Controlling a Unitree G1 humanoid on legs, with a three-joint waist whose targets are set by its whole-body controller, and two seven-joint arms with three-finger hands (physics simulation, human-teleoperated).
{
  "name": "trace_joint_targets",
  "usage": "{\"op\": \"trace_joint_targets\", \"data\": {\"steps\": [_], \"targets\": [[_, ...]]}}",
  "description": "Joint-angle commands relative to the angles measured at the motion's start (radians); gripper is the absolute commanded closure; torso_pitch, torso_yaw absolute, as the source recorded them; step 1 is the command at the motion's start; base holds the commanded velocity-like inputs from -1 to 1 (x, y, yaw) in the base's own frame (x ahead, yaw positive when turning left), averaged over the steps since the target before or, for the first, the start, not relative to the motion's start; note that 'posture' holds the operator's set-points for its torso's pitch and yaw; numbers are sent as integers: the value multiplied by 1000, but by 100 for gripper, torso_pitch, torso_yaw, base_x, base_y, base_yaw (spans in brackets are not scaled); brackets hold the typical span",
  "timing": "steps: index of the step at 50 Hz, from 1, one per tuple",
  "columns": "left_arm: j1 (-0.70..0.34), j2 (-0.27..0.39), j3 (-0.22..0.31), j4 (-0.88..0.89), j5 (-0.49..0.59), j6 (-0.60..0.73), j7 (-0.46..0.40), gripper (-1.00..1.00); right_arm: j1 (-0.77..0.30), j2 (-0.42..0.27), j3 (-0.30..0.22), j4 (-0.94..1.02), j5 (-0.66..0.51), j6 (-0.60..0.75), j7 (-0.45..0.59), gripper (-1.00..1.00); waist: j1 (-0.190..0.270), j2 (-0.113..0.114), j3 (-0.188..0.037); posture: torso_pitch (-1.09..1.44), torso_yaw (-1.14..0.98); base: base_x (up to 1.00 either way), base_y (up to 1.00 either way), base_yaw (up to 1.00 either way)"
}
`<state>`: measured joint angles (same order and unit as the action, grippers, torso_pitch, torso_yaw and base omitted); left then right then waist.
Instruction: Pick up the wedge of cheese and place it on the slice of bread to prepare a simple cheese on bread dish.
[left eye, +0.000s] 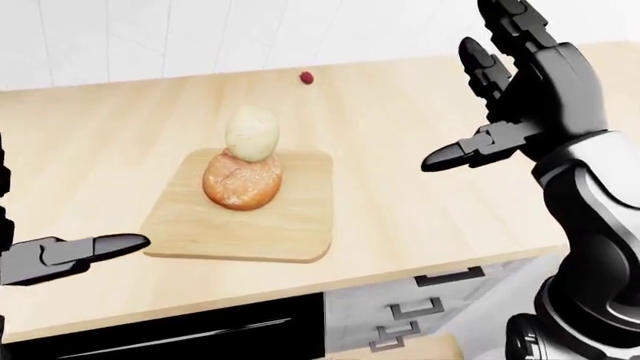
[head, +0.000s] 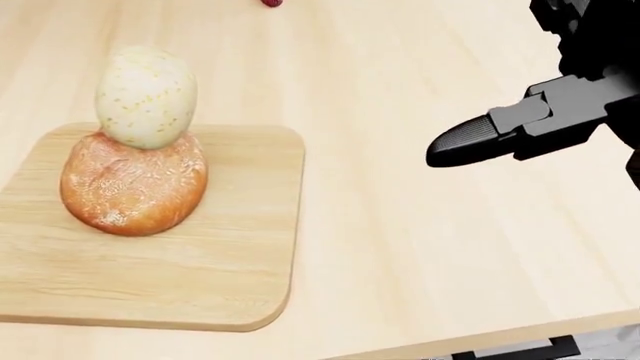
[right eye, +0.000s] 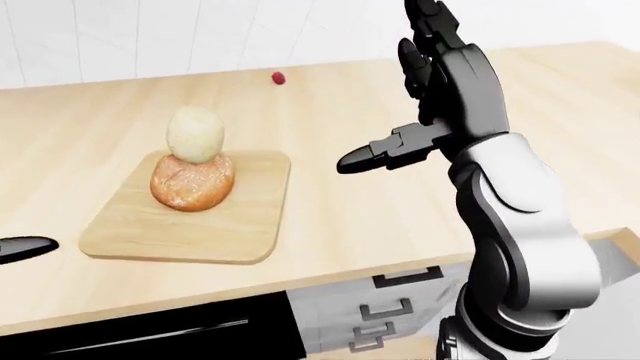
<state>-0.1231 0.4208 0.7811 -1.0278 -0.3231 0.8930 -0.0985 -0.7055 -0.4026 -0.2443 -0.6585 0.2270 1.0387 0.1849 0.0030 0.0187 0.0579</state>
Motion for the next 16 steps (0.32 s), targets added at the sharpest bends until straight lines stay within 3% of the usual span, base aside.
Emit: {"op": "trace_joint_targets", "data": {"steps": [1,6,16], "targets": [[-1,26,53,-19,-44,-29,14,-100,-24,-11,-10,-20,-1,-33,-8,-100,0,3,-19,0,0,0,0,0],[39,54,108,-19,-110,-39,37,-100,-30,-9,-5,-6,0,-43,-13,-100,-2,6,-16,0,0,0,0,0],[64,43,172,-19,-104,-44,6,-100,-9,-14,-22,-5,12,-57,-22,-100,-2,9,-15,0,0,0,0,0]]}}
